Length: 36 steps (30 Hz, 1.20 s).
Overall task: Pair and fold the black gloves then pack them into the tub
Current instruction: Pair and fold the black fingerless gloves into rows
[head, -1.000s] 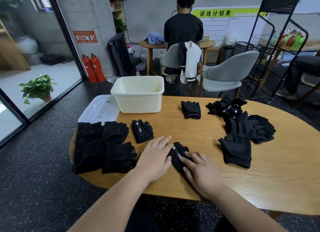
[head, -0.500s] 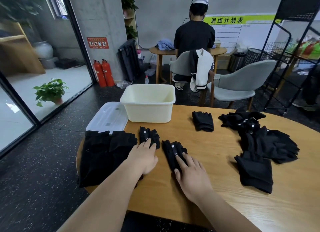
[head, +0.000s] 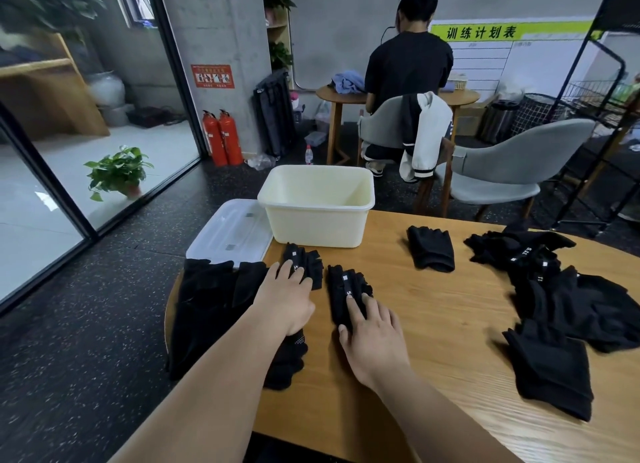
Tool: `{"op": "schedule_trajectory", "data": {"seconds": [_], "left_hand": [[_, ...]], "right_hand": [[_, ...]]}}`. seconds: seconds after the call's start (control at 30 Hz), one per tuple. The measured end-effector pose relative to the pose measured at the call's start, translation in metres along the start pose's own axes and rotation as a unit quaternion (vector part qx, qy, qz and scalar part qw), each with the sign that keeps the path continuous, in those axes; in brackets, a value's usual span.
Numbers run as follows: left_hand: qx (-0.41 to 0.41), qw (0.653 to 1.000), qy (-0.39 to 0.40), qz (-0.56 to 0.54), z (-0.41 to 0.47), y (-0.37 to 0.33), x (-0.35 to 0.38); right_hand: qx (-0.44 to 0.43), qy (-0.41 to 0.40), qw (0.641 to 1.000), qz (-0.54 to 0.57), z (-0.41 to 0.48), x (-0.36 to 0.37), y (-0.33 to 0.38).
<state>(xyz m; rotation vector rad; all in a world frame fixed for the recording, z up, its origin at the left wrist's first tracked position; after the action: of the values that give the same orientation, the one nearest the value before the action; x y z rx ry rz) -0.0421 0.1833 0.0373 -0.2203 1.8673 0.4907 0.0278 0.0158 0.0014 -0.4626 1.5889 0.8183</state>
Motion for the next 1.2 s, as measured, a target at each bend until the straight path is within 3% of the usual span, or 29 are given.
{"op": "schedule_trajectory", "data": {"seconds": [0.53,0.83,1.2], "left_hand": [[0.012,0.999,-0.019,-0.048,-0.006,0.003,0.010],[0.007,0.995,-0.072,-0.070,-0.011,0.007,-0.002],[0.007,0.994,-0.068,-0.085,-0.050,-0.008,-0.022]], "right_hand": [[0.048,0.099,0.993,0.039,0.063,0.004,0.026],[0.008,0.087,0.996,0.034,0.053,-0.009,0.020],[-0.010,0.072,0.997,0.023,0.012,-0.049,0.011]]}}
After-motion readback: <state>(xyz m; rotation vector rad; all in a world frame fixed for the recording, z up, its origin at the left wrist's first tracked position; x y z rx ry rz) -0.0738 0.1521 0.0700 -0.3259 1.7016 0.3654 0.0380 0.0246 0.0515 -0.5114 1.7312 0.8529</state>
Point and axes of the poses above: each hand's wrist, its own z-axis towards the middle knuckle, its own x-axis out of the palm, y = z × x, the point moved 6 cm from there along z, towards the middle knuckle, and after that the axes turned 3 degrees about x, right-handed, at the moved point
